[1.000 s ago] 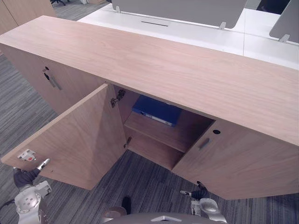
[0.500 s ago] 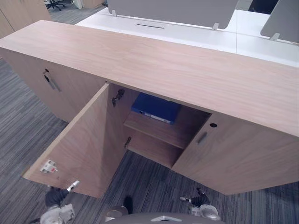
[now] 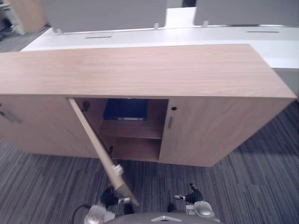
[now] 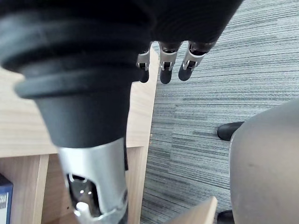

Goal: Walk over to the cabinet, pick up the folder, carry it to the office cabinet, place the folder inside the office cabinet, then close the office cabinet door

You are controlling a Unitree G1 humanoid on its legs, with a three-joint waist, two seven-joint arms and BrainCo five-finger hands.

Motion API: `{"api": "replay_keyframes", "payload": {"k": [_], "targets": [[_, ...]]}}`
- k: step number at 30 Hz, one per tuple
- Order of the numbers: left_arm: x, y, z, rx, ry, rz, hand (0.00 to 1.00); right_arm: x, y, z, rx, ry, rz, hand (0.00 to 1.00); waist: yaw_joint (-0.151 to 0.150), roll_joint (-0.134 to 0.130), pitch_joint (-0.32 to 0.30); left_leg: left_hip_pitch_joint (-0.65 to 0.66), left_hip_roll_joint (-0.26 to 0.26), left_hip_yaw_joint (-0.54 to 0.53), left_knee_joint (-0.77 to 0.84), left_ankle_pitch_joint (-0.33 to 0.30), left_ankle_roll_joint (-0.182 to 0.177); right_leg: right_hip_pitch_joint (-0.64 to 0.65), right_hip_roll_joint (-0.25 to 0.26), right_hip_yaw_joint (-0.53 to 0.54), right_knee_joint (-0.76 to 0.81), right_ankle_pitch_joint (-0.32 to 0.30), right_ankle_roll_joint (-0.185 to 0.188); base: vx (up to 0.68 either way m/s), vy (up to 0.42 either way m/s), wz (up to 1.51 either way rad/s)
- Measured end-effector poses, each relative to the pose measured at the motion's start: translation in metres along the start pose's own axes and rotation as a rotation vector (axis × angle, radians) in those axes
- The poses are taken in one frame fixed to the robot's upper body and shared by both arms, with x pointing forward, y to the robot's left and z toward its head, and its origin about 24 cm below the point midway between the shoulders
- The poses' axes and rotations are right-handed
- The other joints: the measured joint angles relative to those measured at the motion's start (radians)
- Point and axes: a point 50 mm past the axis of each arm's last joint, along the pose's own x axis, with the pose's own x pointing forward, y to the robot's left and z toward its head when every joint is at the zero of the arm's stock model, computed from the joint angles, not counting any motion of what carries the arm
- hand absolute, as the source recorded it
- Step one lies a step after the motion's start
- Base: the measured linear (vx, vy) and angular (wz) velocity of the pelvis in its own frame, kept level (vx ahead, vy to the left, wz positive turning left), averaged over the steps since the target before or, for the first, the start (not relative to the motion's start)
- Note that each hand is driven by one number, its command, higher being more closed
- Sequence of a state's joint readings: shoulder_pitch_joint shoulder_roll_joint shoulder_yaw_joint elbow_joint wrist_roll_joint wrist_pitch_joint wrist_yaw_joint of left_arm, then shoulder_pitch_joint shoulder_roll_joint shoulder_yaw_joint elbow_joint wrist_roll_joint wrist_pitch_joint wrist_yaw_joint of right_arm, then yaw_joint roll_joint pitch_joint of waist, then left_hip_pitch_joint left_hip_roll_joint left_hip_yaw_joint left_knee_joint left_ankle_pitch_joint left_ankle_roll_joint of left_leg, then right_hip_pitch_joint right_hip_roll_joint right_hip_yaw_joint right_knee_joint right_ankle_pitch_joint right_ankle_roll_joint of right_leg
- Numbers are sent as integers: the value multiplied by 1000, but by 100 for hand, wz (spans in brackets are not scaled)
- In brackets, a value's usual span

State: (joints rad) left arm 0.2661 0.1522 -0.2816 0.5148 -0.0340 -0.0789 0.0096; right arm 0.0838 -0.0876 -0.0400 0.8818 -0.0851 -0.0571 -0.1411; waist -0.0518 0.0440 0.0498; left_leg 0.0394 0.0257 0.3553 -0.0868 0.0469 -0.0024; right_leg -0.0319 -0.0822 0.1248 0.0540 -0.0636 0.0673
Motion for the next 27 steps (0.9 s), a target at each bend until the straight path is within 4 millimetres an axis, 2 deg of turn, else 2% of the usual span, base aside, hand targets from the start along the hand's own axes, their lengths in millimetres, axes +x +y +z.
{"api": "replay_keyframes", "payload": {"k": [5, 9, 13, 19, 24, 27], "targets": [[24, -1, 49, 69, -158, -24, 0, 1, 0, 4, -3, -9, 0, 0, -41, 3, -16, 20, 4, 72, 0, -19, -12, -8, 6, 64, -35, 53, 14, 33, -2, -50], [34, 3, 74, 97, -222, -10, 0, 2, 1, 6, -8, -7, 4, 0, -59, 5, -17, 32, 9, 113, 6, -26, -18, -2, 15, 103, -65, 84, 26, 56, -10, -35], [40, 9, 85, 114, -243, 28, 0, 2, 1, 5, -12, 0, 6, 0, -71, 4, -18, 34, 11, 113, 6, -29, -22, -2, 18, 109, -77, 90, 29, 39, -41, -12], [43, 12, 96, 120, -273, 53, 0, 2, 4, 6, -25, -4, 18, 0, -73, -7, -18, 34, 10, 111, 6, -30, -23, -3, 16, 108, -79, 93, 30, -23, -18, -1], [42, 18, 95, 106, -273, 74, 0, 3, 4, 6, -24, 1, 16, 0, -70, -30, -23, 26, 5, 95, 0, -25, -16, -2, 8, 92, -93, 93, 30, -65, -28, 8], [39, 20, 84, 94, -241, 81, 0, 2, 2, 1, -17, 19, 8, 0, -65, -40, -28, 13, 0, 70, 0, -21, -10, 0, -1, 66, -98, 89, 26, -20, -15, 25]]}}
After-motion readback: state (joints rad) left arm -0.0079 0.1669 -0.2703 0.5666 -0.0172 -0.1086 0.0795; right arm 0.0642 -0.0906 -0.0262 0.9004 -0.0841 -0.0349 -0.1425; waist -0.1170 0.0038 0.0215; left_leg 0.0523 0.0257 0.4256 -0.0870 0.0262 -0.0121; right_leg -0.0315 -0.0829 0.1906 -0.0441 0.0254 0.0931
